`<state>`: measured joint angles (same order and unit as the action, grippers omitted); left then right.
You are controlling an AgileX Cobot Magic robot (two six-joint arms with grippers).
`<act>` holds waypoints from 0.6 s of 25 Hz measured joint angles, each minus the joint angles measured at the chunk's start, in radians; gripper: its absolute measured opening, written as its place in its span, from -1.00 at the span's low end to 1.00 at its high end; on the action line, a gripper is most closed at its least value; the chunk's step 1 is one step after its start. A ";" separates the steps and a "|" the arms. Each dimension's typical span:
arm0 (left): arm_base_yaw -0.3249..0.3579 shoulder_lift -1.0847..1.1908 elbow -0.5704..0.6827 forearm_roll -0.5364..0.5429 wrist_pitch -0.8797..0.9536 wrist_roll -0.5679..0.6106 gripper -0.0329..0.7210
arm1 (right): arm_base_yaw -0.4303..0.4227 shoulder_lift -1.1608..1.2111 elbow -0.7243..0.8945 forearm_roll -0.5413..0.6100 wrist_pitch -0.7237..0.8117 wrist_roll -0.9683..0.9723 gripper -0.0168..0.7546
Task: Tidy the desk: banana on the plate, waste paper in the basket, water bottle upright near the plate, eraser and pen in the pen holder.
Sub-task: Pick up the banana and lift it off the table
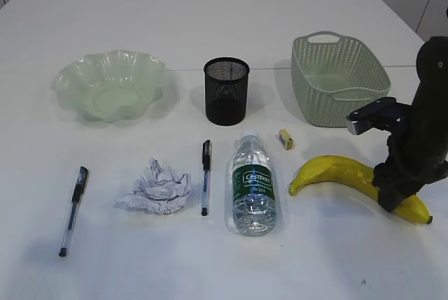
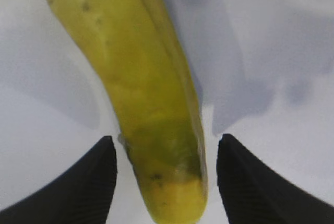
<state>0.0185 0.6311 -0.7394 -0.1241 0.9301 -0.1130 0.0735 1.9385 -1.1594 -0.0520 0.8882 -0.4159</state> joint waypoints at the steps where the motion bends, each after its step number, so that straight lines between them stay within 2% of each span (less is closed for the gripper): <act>1: 0.000 0.000 0.000 0.000 0.000 0.000 0.03 | 0.000 0.002 0.000 0.000 -0.006 0.000 0.21; 15: 0.000 0.000 0.000 0.044 0.000 0.000 0.03 | 0.000 0.002 0.000 -0.001 -0.040 0.000 0.12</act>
<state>0.0185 0.6311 -0.7394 -0.0803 0.9301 -0.1130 0.0735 1.9403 -1.1594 -0.0527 0.8485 -0.4159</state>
